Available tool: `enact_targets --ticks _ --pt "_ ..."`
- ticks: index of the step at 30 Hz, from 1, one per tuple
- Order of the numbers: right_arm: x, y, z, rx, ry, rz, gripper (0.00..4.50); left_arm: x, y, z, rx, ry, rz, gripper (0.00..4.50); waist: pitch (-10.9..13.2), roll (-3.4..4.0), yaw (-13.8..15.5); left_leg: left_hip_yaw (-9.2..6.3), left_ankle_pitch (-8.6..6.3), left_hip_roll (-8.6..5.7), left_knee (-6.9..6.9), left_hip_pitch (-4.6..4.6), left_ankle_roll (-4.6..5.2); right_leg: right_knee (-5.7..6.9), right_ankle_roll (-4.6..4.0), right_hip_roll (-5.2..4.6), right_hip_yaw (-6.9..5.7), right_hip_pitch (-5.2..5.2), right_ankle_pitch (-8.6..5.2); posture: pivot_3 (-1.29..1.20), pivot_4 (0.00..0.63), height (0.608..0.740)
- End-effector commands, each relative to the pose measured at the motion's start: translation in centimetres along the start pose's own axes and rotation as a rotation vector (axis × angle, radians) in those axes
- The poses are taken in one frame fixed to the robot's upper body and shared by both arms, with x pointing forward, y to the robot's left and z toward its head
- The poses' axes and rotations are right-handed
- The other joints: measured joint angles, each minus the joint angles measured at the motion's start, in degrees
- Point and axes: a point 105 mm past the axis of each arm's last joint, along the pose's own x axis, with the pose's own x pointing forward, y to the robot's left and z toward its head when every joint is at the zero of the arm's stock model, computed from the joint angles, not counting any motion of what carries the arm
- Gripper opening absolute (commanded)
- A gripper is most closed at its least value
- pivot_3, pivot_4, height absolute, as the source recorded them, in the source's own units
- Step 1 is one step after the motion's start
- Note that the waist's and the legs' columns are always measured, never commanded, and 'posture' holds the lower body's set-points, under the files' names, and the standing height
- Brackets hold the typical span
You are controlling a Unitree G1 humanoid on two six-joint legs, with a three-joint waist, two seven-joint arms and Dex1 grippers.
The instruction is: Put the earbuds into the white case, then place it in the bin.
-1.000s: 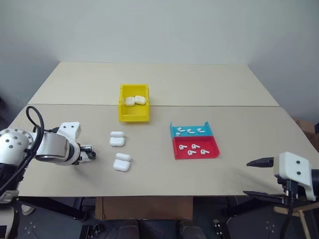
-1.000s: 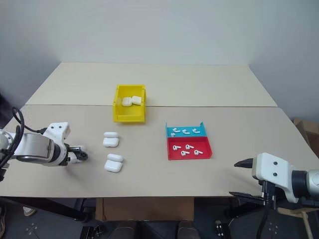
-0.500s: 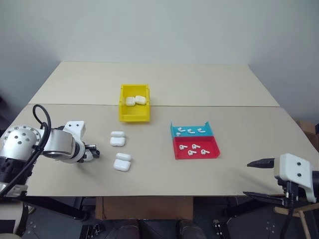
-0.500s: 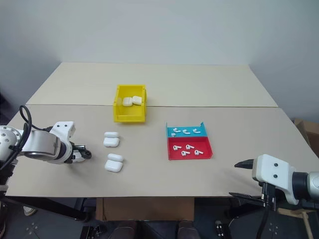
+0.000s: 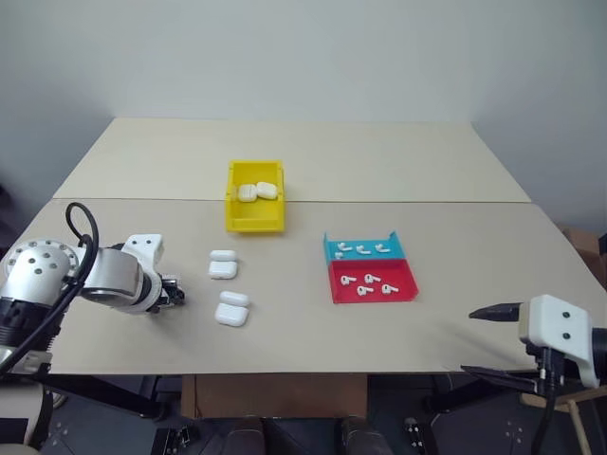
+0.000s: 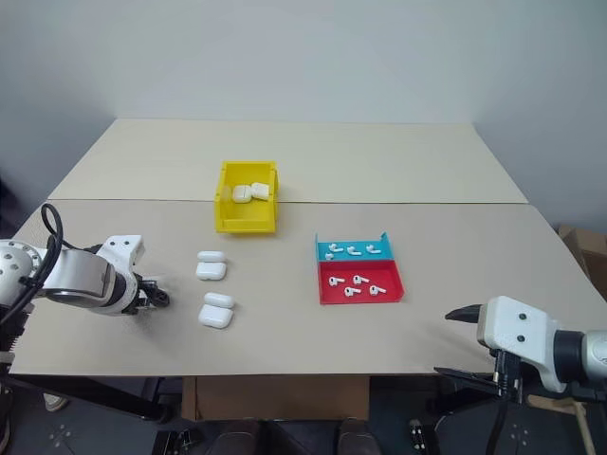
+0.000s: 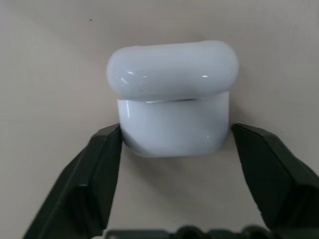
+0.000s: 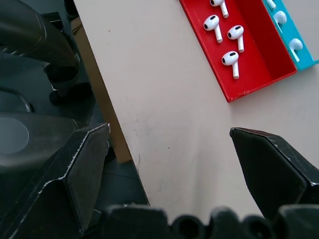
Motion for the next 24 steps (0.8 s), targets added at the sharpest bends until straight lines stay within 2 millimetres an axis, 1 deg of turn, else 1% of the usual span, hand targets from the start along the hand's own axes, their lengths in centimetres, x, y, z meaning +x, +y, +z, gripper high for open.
enact_targets --ticks 1,7,10,12,15,17,21,22,24 --pt "-0.2 0.0 0.4 -0.015 -0.002 -0.015 4.50 -0.2 0.5 0.1 0.000 0.001 0.027 2.72 0.0 0.00 0.0 0.00 0.00 0.00 0.00 0.00 0.00 0.00 0.00 0.00 0.00 0.00 0.00 0.00 0.150 0.740" --pt "-0.1 0.1 0.6 -0.012 -0.005 -0.013 4.50 -0.2 0.2 0.1 0.007 -0.007 0.017 2.72 0.0 0.00 0.0 0.00 0.00 0.00 0.00 0.02 0.00 0.01 0.01 0.00 0.00 0.00 -0.01 0.00 0.150 0.740" --pt "-0.1 0.0 0.6 -0.012 -0.004 -0.014 4.50 -0.9 -0.2 0.5 0.041 -0.053 0.021 2.72 0.0 0.00 0.0 0.00 0.00 0.00 0.00 0.00 -0.01 0.00 0.00 0.00 0.00 0.00 0.00 0.00 0.150 0.740" --pt "-0.2 -0.2 0.6 -0.014 -0.003 -0.019 4.50 -2.5 -1.3 1.9 0.051 -0.143 -0.041 2.72 0.0 -0.02 0.1 0.00 0.01 -0.01 0.00 -0.03 -0.01 -0.02 0.00 -0.01 0.00 -0.01 0.00 0.00 0.150 0.740" --pt "-0.3 -0.9 0.7 -0.027 -0.007 -0.035 4.50 -4.9 -2.3 3.1 0.124 -0.261 -0.083 2.72 0.0 -0.09 0.1 -0.01 0.03 0.00 0.00 -0.11 -0.05 -0.08 -0.01 -0.01 -0.02 -0.05 0.01 0.00 0.150 0.740" --pt "-0.4 -1.4 0.8 -0.038 -0.013 -0.047 4.50 -6.3 -3.2 3.3 0.156 -0.333 -0.167 2.72 0.0 -0.08 0.0 -0.01 0.03 -0.01 -0.01 -0.13 -0.07 -0.23 0.00 -0.02 -0.02 -0.03 0.03 0.00 0.150 0.740" --pt "-0.6 -2.7 1.3 -0.071 -0.025 -0.078 4.50 -10.8 -4.6 3.8 0.330 -0.583 -0.283 2.72 0.0 -0.08 -0.2 0.04 0.03 0.00 -0.09 -0.19 -0.08 -0.51 -0.21 -0.01 -0.02 -0.01 0.26 0.00 0.150 0.740" --pt "-0.7 -2.9 1.4 -0.078 -0.026 -0.081 4.50 -11.0 -4.4 3.4 0.354 -0.571 -0.308 2.72 0.0 -0.08 -0.2 0.06 0.02 0.00 -0.10 -0.21 -0.10 -0.53 -0.22 -0.01 -0.02 -0.02 0.26 0.00 0.150 0.740" --pt "-0.7 -3.2 1.6 -0.091 -0.028 -0.091 4.50 -10.1 -3.5 2.0 0.379 -0.429 -0.342 2.72 0.0 -0.07 -0.1 0.05 0.02 0.01 -0.11 -0.26 -0.11 -0.55 -0.22 0.00 -0.03 -0.06 0.25 0.00 0.150 0.740"
